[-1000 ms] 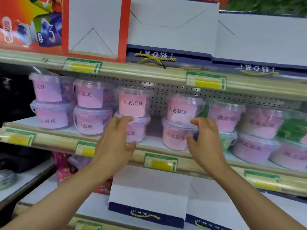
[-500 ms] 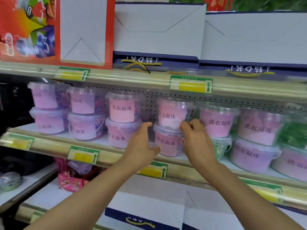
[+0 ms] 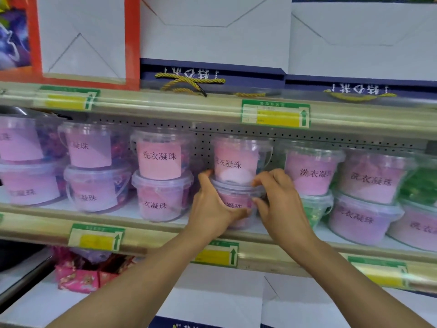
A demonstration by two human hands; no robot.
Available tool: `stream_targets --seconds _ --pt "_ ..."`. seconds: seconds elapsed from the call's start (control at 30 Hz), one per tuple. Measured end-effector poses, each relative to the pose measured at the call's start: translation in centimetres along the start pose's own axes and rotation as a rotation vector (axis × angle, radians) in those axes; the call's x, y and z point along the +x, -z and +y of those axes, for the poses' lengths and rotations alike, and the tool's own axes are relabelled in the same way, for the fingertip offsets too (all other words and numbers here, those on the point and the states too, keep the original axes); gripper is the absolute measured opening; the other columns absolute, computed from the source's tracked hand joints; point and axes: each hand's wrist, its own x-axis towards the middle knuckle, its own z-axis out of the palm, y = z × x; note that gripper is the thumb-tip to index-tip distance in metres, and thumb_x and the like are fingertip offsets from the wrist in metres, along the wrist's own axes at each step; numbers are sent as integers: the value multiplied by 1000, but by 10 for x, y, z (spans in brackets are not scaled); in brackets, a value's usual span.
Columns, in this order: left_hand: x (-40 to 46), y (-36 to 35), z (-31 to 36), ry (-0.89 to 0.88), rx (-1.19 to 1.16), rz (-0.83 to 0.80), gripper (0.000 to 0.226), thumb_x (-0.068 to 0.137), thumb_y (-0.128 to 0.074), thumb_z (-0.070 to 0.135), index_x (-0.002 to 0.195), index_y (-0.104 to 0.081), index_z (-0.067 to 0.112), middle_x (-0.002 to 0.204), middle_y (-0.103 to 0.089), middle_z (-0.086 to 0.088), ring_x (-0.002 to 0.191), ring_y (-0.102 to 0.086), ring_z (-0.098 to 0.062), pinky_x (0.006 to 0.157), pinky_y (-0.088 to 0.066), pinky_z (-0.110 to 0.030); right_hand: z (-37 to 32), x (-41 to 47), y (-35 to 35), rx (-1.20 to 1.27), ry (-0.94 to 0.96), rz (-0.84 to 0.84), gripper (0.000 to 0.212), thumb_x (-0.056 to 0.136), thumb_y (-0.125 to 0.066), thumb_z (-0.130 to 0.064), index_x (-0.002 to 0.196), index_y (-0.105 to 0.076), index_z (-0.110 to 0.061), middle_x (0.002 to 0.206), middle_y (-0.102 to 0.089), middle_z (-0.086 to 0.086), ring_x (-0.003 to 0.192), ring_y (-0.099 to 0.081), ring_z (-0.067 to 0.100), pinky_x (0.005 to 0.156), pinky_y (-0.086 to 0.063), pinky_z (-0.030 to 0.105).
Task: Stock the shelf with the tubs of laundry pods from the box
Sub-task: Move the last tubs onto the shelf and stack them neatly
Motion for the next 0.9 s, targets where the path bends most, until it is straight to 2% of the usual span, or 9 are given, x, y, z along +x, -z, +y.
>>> stream_targets --seconds 0.13,0.2,0.43,0.5,0.57,0.63,0.73,0.8,0.9 --pt "-3 2 3 41 13 72 94 51 -90 33 121 -28 22 120 -54 2 107 -55 -19 81 -41 -21 -1 -8 10 61 -42 16 32 76 -60 8 104 -56 -8 106 -48 7 90 -54 23 76 -48 36" --pt "-6 7 9 46 21 104 94 51 -89 34 121 -27 23 118 -54 3 107 -55 -21 84 -41 -24 2 -14 16 40 -82 27 35 79 -59 7 110 -55 -7 111 -48 8 94 -53 24 79 -47 36" --pt "-33 31 21 46 17 117 93 56 -88 29 125 -26 26 108 -50 8 96 -53 -17 79 -43 -25 5 -19 26 0 -80 -52 39 83 -56 8 120 -54 -5 120 -45 10 101 -51 23 83 -43 28" --pt "-42 37 18 59 17 126 91 56 -88 28 122 -25 29 104 -50 11 92 -53 -14 76 -42 -24 4 -17 28 14 -97 -66 43 82 -53 11 122 -53 -5 121 -45 8 93 -49 17 81 -37 19" --pt "-50 45 16 50 26 150 89 55 -88 27 116 -23 33 94 -49 18 81 -53 -5 70 -42 -21 3 -14 29 32 -128 -86 46 82 -50 13 123 -52 -6 121 -44 7 84 -42 11 80 -35 17" --pt "-55 52 15 44 36 164 88 55 -88 26 113 -22 34 92 -46 22 79 -53 -3 66 -40 -19 1 -7 27 29 -156 -100 46 80 -47 15 120 -53 -5 116 -44 9 83 -45 16 81 -39 26" --pt "-60 59 12 43 38 164 89 55 -88 25 112 -21 36 103 -50 12 90 -54 -13 67 -40 -15 -1 9 22 4 -157 -135 37 77 -48 14 110 -55 -1 103 -46 12 91 -53 33 77 -41 33" --pt "-61 61 11 39 30 160 91 55 -89 24 113 -20 37 106 -50 11 91 -54 -11 62 -37 -8 -2 25 16 -25 -180 -221 31 79 -51 9 108 -56 1 108 -52 18 99 -54 37 75 -38 30" --pt "-61 61 9 37 18 155 92 54 -89 25 113 -21 39 104 -50 14 88 -54 -8 61 -37 -7 -4 51 -1 -73 -206 -363 30 81 -53 4 110 -55 1 117 -56 23 105 -57 38 80 -44 35"
